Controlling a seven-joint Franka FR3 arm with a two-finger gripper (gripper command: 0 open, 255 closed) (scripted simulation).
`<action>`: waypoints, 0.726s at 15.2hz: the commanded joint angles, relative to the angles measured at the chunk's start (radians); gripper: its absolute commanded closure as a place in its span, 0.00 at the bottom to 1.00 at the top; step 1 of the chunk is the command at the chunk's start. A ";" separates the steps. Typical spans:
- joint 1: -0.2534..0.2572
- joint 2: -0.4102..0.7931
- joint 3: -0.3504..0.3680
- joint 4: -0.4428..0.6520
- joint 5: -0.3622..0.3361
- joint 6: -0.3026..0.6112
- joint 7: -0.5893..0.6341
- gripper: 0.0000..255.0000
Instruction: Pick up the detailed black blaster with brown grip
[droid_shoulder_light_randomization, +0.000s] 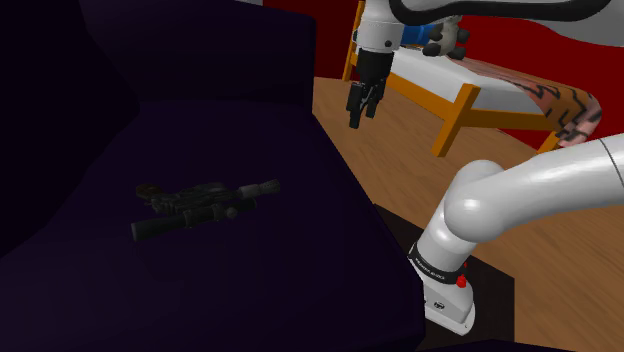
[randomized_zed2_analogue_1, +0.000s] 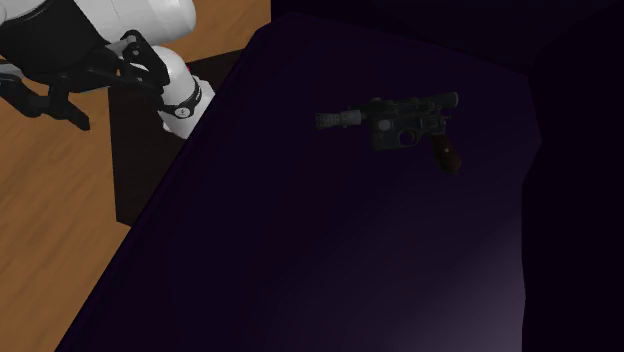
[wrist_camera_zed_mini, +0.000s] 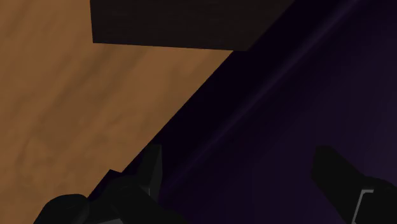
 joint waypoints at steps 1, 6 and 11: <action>0.000 0.000 0.000 0.000 0.000 0.000 0.000 0.00; 0.073 0.108 0.063 0.045 0.053 0.071 -0.018 0.00; 0.139 0.216 0.126 0.103 0.094 0.132 -0.038 0.00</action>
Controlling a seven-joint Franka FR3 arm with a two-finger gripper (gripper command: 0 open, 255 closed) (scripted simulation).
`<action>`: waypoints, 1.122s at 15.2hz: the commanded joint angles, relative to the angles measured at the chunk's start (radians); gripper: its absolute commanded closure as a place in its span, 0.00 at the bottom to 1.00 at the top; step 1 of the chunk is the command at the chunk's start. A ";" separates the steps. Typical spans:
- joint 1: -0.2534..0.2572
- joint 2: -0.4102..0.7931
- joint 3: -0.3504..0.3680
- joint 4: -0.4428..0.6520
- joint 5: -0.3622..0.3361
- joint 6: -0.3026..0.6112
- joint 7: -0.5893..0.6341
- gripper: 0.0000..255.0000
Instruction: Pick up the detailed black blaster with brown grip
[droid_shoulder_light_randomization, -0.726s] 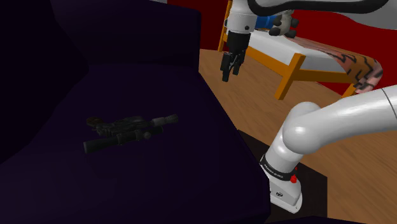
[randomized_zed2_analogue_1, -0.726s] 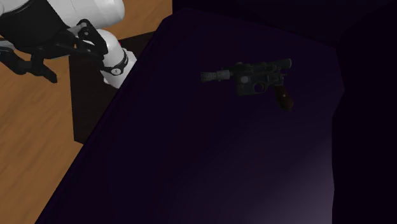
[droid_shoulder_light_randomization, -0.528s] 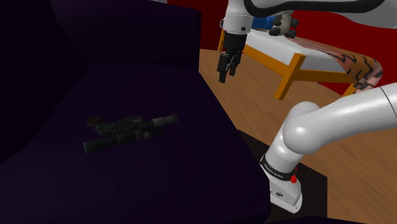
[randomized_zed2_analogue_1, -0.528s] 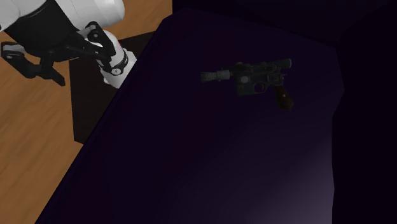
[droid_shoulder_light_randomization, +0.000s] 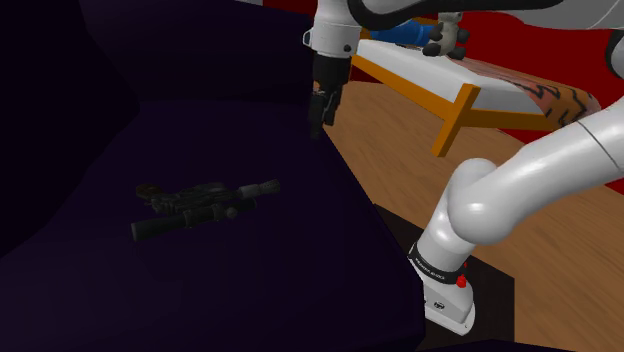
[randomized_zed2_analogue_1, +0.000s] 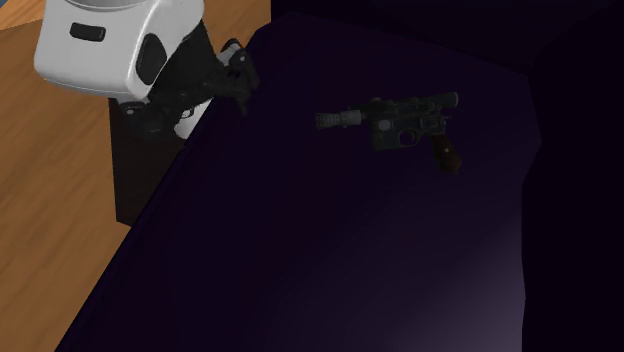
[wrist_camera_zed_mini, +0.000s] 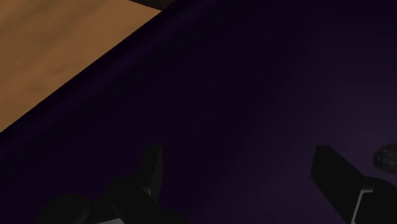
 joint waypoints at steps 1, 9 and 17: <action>0.028 0.046 0.032 0.026 0.018 0.026 -0.002 0.00; 0.119 0.217 0.136 0.145 0.053 0.100 -0.032 0.00; 0.200 0.383 0.244 0.284 0.050 0.149 -0.054 0.00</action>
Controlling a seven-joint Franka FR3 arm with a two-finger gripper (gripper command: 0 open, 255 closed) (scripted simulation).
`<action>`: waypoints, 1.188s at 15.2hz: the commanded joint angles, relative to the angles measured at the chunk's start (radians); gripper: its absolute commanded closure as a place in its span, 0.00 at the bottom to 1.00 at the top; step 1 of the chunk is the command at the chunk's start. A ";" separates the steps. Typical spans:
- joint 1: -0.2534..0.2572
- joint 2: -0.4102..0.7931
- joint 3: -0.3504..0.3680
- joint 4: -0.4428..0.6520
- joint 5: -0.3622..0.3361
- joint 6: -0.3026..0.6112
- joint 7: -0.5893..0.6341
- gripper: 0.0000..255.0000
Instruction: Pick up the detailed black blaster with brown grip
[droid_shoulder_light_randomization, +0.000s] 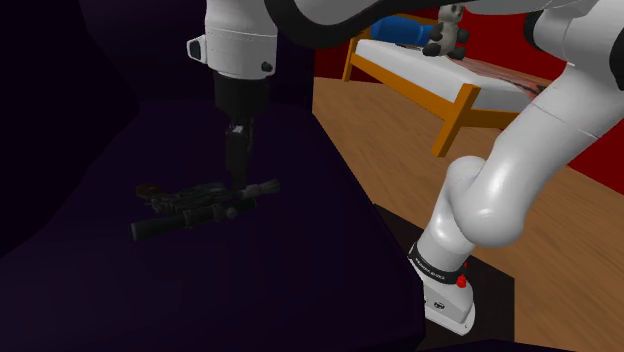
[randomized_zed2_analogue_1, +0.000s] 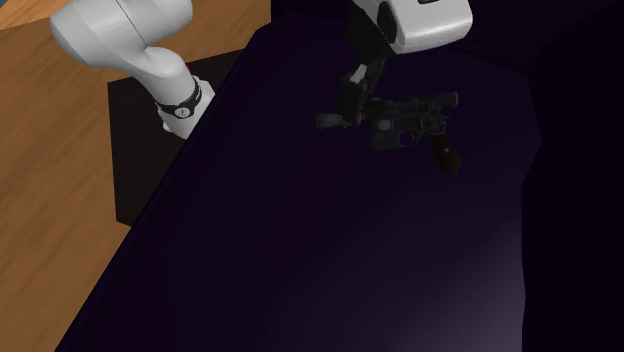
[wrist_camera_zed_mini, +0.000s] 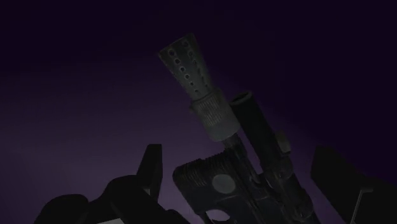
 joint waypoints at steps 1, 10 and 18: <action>0.019 0.044 0.026 0.035 -0.006 0.014 -0.007 0.00; 0.021 0.063 0.033 -0.050 -0.008 0.116 -0.006 0.00; 0.021 0.062 0.032 -0.049 -0.008 0.115 -0.007 1.00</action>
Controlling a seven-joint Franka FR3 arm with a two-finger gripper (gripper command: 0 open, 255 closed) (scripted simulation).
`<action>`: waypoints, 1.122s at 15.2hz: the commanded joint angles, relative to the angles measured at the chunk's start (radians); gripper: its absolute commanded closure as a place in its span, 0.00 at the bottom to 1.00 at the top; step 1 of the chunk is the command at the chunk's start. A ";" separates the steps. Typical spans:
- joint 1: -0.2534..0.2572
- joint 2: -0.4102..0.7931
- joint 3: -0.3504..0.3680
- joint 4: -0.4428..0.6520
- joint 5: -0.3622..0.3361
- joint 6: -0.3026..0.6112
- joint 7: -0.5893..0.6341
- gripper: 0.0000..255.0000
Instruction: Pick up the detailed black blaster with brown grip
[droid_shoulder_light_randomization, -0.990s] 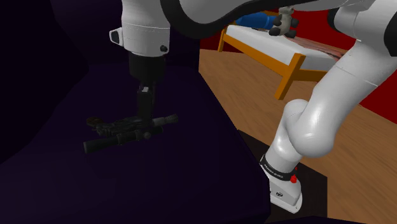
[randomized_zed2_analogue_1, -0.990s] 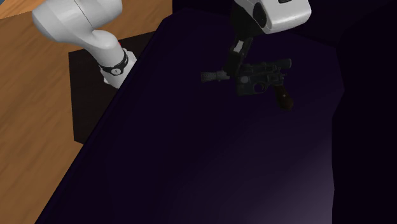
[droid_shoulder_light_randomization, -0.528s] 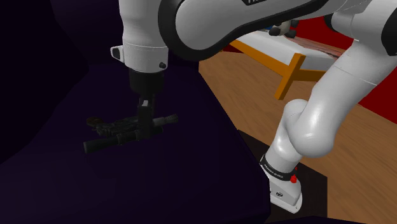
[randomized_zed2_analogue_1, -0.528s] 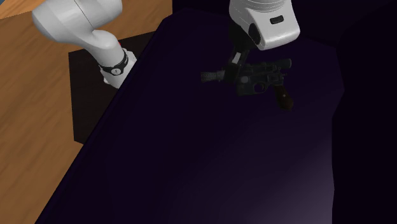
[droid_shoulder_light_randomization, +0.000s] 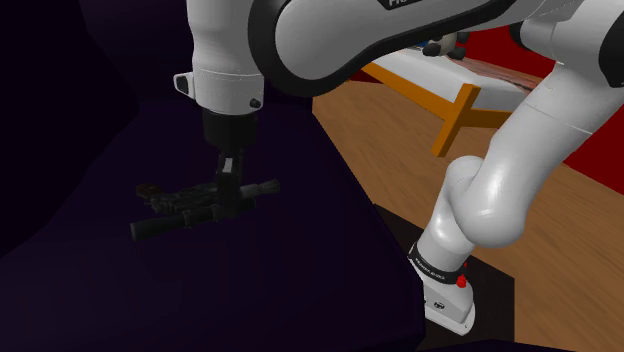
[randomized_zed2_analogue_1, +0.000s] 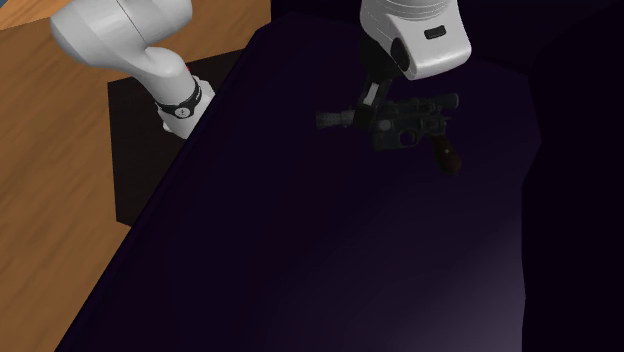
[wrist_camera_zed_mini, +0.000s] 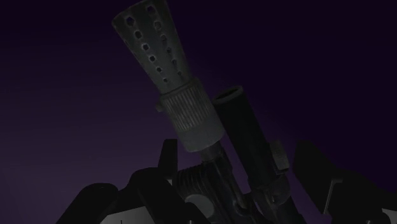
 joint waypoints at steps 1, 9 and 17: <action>0.000 0.001 0.000 -0.001 0.000 0.001 0.000 1.00; -0.001 -0.014 -0.005 0.064 0.002 -0.078 0.001 1.00; -0.004 -0.022 -0.011 0.164 0.001 -0.185 0.004 1.00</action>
